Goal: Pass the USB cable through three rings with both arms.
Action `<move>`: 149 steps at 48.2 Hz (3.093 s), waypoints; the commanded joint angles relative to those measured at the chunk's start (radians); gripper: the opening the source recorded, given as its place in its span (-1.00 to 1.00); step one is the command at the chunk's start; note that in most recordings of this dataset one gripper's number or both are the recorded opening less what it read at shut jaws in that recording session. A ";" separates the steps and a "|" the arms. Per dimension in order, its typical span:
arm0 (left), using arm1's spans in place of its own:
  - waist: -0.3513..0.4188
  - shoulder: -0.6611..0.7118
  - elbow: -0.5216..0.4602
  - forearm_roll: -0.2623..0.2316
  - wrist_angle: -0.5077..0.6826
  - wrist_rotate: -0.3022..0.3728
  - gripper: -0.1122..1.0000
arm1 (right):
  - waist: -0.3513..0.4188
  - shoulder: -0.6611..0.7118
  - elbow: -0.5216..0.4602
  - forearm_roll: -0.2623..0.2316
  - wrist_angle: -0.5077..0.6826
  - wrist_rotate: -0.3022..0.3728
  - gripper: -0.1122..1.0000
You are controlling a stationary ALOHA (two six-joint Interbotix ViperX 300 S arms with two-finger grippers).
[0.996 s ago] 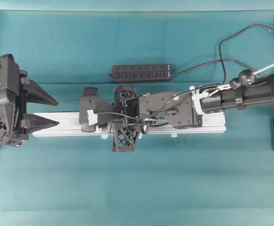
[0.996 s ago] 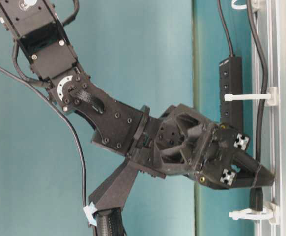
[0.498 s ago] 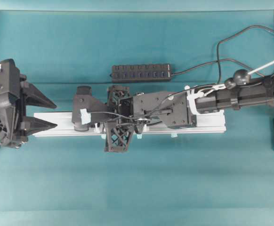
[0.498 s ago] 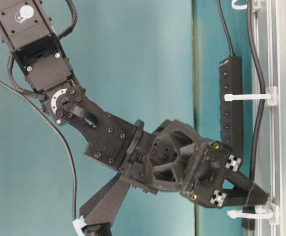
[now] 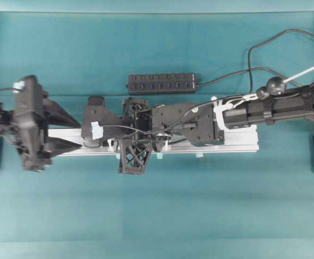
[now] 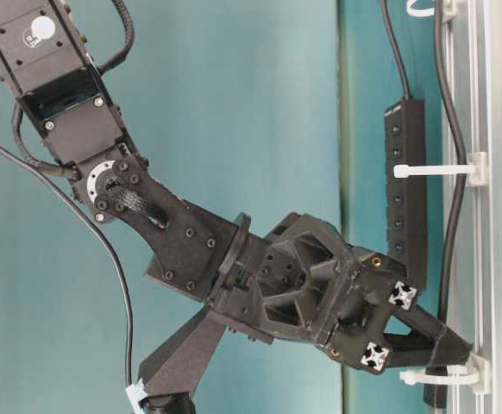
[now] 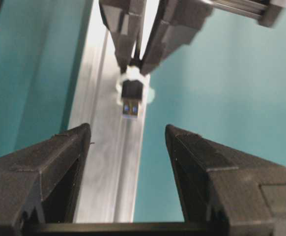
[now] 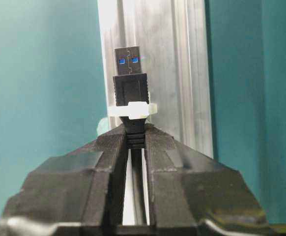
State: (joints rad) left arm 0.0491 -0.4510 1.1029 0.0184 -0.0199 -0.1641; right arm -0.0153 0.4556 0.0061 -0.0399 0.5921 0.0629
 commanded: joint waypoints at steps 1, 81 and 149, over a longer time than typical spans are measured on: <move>-0.003 0.049 -0.028 0.002 -0.029 0.002 0.39 | 0.002 -0.009 -0.017 0.009 -0.009 -0.002 -0.91; -0.023 0.322 -0.018 0.002 -0.397 0.005 0.39 | 0.003 -0.012 -0.009 0.012 -0.025 0.017 -0.91; -0.026 0.310 -0.012 0.002 -0.331 0.015 -0.39 | 0.011 -0.037 0.006 0.012 -0.002 -0.006 0.19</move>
State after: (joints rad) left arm 0.0261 -0.1243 1.0907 0.0169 -0.3636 -0.1488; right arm -0.0061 0.4495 0.0153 -0.0291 0.5937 0.0644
